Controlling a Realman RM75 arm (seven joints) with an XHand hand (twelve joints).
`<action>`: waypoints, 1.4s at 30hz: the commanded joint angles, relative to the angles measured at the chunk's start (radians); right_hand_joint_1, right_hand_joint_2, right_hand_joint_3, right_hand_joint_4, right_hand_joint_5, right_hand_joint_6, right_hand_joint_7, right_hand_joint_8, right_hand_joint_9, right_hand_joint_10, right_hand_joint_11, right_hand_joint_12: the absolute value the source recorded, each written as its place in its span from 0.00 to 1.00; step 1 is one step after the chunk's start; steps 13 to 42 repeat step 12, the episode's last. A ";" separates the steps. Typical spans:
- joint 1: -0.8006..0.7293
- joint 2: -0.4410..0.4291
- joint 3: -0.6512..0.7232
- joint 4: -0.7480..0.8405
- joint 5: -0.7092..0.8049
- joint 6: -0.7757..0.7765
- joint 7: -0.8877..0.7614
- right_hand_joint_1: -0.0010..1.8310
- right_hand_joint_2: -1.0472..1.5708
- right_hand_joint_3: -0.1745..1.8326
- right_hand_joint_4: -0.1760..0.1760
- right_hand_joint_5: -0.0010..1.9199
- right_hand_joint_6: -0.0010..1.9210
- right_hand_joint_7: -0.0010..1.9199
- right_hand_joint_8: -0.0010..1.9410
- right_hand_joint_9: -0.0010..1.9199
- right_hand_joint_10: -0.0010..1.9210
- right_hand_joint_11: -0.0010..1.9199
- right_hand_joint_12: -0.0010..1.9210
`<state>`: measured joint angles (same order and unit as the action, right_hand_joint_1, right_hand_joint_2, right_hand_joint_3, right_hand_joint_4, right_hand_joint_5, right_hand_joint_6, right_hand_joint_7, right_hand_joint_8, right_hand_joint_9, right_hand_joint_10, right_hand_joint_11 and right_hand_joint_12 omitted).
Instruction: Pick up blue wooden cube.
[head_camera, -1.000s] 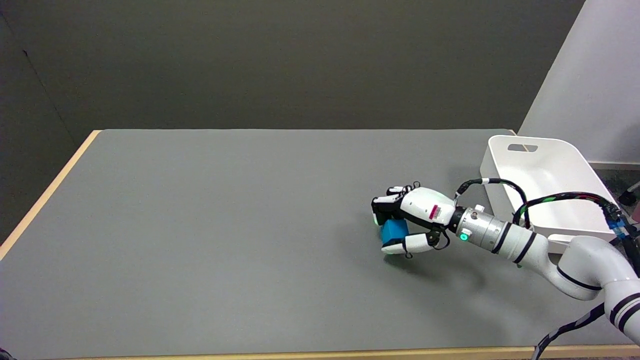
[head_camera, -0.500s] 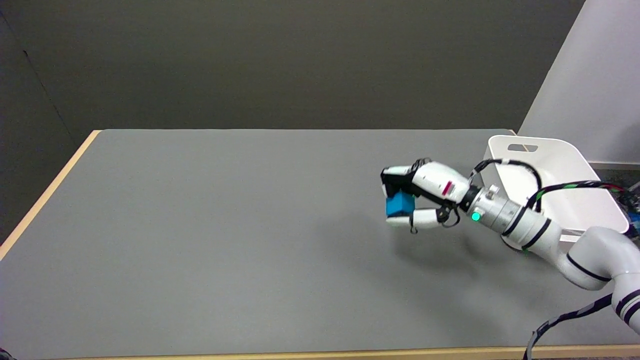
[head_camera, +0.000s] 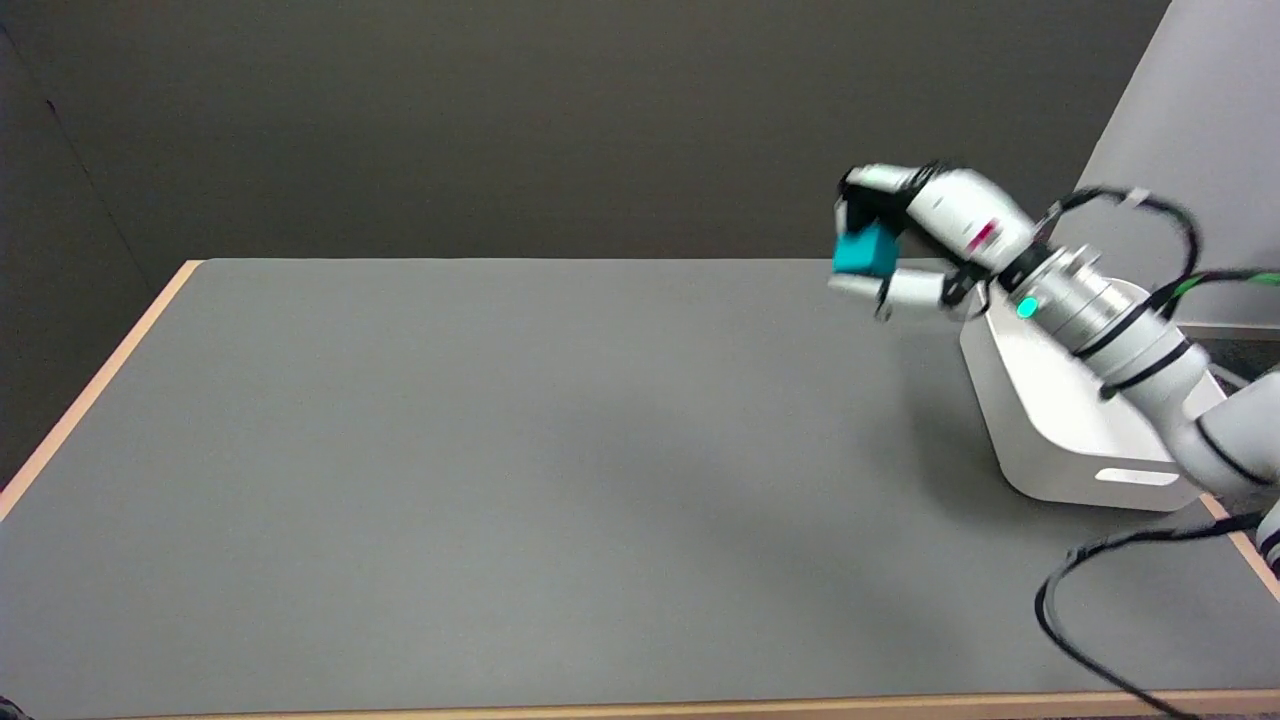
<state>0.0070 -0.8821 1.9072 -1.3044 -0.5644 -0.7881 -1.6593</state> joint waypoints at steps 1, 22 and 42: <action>0.127 0.059 0.284 0.058 -0.014 0.104 -0.003 0.59 0.88 0.27 0.00 0.23 0.94 0.26 0.96 0.39 1.00 0.32 1.00; 0.006 0.021 0.434 0.178 -0.079 0.213 0.012 0.59 0.87 0.28 0.00 0.24 0.93 0.27 0.95 0.40 1.00 0.33 1.00; 0.006 0.021 0.434 0.178 -0.079 0.213 0.012 0.59 0.87 0.28 0.00 0.24 0.93 0.27 0.95 0.40 1.00 0.33 1.00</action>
